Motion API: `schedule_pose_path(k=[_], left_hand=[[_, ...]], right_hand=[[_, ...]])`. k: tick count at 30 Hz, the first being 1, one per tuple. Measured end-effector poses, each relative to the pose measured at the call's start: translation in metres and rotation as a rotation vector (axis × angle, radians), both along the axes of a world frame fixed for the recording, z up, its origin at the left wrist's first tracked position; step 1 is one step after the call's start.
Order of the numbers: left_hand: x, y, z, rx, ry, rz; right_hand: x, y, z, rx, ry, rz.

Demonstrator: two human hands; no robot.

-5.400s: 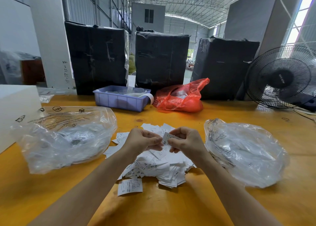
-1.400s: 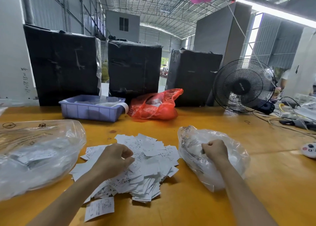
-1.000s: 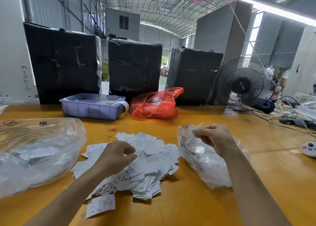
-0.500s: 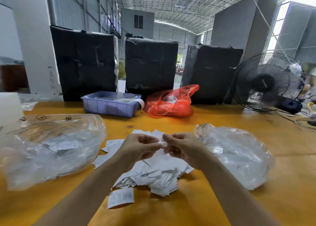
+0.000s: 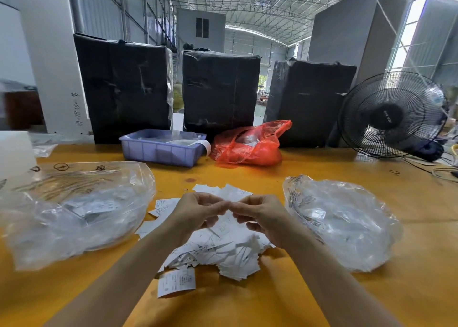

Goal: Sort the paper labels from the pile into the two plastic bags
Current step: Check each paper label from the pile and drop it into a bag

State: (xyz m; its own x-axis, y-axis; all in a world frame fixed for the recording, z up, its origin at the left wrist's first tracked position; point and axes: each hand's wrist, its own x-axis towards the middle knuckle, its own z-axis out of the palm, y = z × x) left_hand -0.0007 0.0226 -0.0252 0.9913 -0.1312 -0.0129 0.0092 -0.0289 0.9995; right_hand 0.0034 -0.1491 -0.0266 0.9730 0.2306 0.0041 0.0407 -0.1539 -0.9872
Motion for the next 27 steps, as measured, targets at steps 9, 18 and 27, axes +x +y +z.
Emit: schedule_pose_path(k=[9,18,27], left_hand=[[0.013,0.022,0.0,-0.166,0.017,0.261],[0.014,0.022,0.001,-0.314,0.042,0.26],[0.008,0.012,0.001,-0.303,0.118,0.137]], right_hand=[[0.009,0.03,-0.033,-0.831,-0.474,-0.13],[0.019,0.03,-0.039,-0.603,-0.35,-0.237],[0.006,0.003,-0.007,0.194,-0.281,-0.263]])
